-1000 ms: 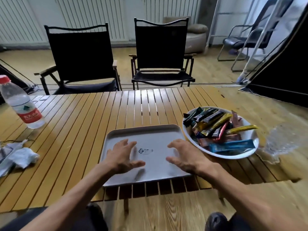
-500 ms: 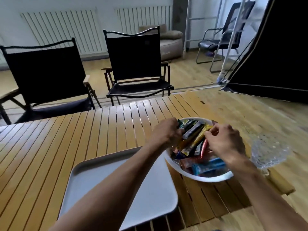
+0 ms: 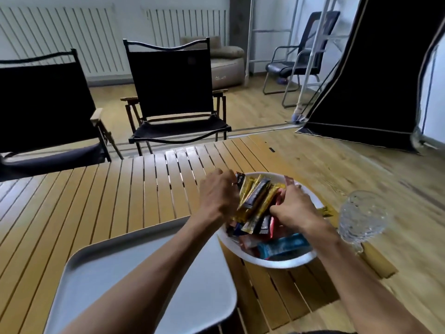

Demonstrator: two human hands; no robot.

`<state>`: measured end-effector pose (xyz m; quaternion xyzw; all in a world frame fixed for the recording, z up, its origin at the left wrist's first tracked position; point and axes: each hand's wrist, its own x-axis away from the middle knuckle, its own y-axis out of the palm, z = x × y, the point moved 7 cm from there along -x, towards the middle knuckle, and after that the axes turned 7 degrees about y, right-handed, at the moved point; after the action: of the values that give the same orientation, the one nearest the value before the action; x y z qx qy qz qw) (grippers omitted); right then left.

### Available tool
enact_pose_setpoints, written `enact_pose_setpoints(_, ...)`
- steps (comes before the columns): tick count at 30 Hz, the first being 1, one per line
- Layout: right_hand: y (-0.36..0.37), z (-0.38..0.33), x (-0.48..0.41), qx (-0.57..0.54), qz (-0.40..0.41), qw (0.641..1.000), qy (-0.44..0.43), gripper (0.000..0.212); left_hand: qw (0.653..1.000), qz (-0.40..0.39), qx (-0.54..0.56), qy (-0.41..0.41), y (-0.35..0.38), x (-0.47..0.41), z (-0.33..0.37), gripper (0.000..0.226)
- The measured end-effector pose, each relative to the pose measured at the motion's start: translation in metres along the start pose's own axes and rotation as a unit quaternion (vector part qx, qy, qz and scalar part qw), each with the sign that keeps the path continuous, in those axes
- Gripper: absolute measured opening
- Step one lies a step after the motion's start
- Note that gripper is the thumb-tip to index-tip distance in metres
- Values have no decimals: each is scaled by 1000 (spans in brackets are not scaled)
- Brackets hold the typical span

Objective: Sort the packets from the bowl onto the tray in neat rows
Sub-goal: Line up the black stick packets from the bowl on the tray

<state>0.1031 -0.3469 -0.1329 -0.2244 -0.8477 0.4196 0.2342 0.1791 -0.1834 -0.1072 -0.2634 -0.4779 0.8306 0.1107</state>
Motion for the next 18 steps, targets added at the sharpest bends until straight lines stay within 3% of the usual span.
enact_pose_setpoints(2,-4,0,-1,-25,-11,1000,7,34,994,-48,98,15,6,-4,16,15)
enact_pose_setpoints(4,-12,1,0,-43,-6,999,17,14,982,-140,128,9,16,-4,30,14)
enact_pose_setpoints(7,-21,8,-1,-62,12,998,21,15,976,-164,143,-9,21,-4,29,6)
enact_pose_setpoints(12,-31,14,-4,-106,32,994,22,36,983,-82,157,-41,8,-14,10,9)
enact_pose_setpoints(14,-35,9,-2,-128,43,991,-10,25,980,-77,182,-36,6,-10,11,10)
enact_pose_setpoints(15,-36,6,1,-176,40,983,-27,20,978,-74,193,-25,4,-6,16,10)
enact_pose_setpoints(18,-31,-5,10,-342,-46,938,-29,36,978,-71,193,40,-5,4,39,11)
